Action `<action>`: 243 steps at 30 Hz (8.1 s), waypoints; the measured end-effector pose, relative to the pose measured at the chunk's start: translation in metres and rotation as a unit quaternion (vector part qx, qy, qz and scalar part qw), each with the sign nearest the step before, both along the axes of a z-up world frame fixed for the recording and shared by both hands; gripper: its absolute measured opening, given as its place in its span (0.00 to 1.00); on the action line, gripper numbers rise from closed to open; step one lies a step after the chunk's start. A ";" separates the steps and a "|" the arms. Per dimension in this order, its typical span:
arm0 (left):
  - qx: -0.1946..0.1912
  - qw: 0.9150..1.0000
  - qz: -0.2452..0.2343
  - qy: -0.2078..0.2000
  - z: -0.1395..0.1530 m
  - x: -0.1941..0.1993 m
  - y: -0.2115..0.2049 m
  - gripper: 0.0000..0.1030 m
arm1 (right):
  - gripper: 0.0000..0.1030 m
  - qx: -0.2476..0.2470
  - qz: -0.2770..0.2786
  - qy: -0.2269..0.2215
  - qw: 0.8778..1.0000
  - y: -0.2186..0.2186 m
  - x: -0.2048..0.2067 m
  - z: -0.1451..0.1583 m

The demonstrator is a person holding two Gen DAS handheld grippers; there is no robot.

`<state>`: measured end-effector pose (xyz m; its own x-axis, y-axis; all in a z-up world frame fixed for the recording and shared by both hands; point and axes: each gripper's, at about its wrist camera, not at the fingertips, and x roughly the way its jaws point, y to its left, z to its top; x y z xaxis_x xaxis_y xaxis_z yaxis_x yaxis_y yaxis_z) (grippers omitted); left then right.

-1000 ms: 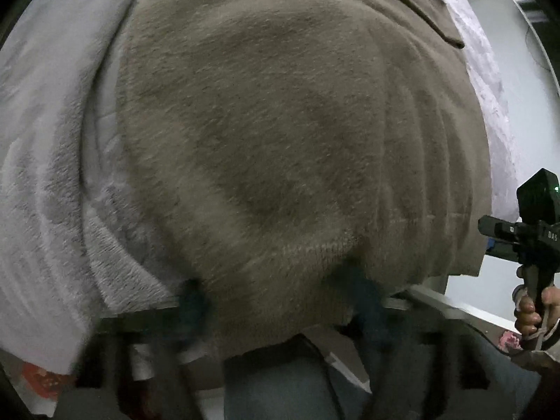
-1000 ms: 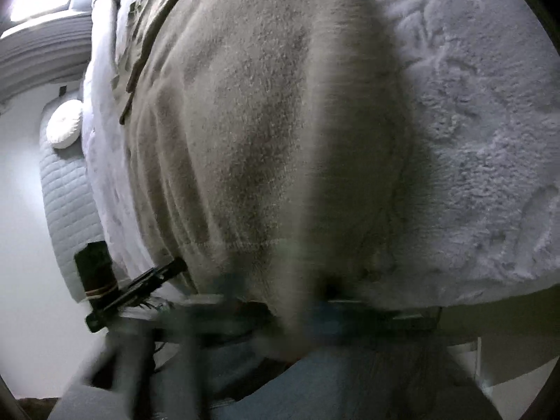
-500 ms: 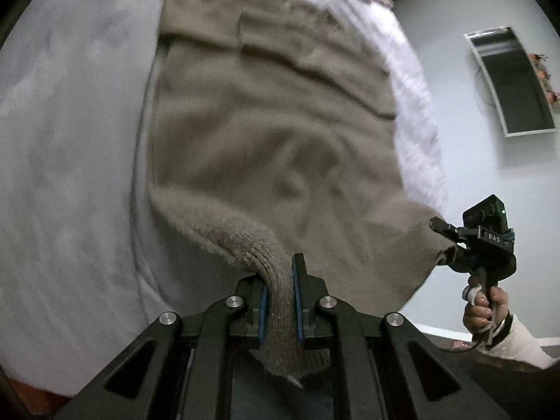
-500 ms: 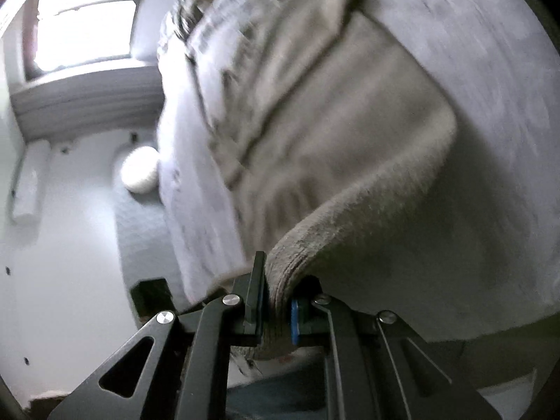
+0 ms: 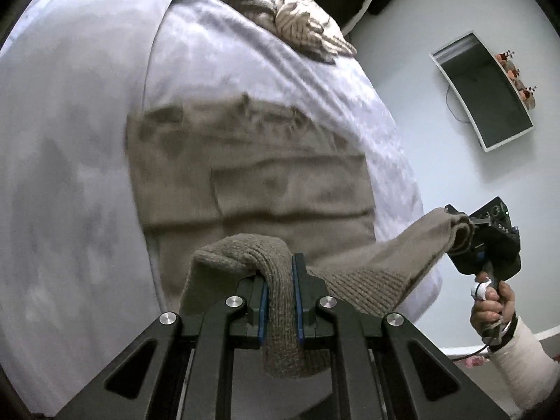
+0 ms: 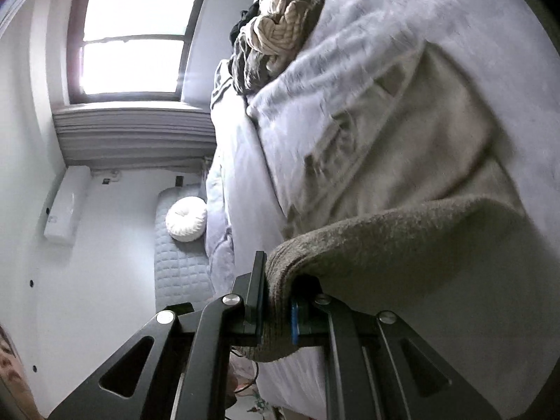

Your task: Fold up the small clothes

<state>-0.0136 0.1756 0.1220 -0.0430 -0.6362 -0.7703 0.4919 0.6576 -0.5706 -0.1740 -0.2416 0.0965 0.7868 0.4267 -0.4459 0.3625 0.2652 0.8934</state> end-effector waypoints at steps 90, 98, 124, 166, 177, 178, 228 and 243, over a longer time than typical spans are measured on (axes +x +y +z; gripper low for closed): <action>0.144 0.979 0.134 0.062 -0.153 0.025 0.001 0.13 | 0.10 -0.043 -0.041 0.238 0.969 -0.011 -0.013 -0.141; 0.136 0.982 0.118 0.047 -0.146 0.017 0.014 0.08 | 0.09 -0.123 0.007 0.271 0.955 -0.011 -0.006 -0.133; 0.136 0.979 0.133 -0.073 -0.128 0.126 -0.077 0.09 | 0.10 -0.243 0.060 0.225 0.942 -0.065 0.071 -0.110; 0.260 0.945 0.181 -0.087 -0.120 0.058 -0.046 0.99 | 0.65 -0.219 0.098 0.213 0.947 0.026 0.068 -0.097; 0.284 0.937 0.190 -0.071 -0.125 0.060 -0.037 0.99 | 1.00 -0.280 0.135 0.174 0.934 0.075 0.074 -0.084; 0.282 0.939 0.186 -0.070 -0.125 0.059 -0.037 0.99 | 1.00 -0.272 0.142 0.171 0.936 0.080 0.075 -0.085; 0.234 0.955 0.182 -0.023 -0.131 0.049 0.033 0.99 | 0.95 0.080 0.098 0.125 0.984 0.184 0.083 -0.186; 0.092 0.977 0.183 0.065 -0.132 0.050 0.058 0.99 | 0.09 0.149 0.061 0.077 0.984 0.194 0.106 -0.197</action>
<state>0.0362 0.2334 -0.0100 0.0576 -0.4786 -0.8761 0.1357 0.8732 -0.4681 -0.0681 -0.0473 -0.1006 0.6541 0.6441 -0.3966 0.4817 0.0495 0.8749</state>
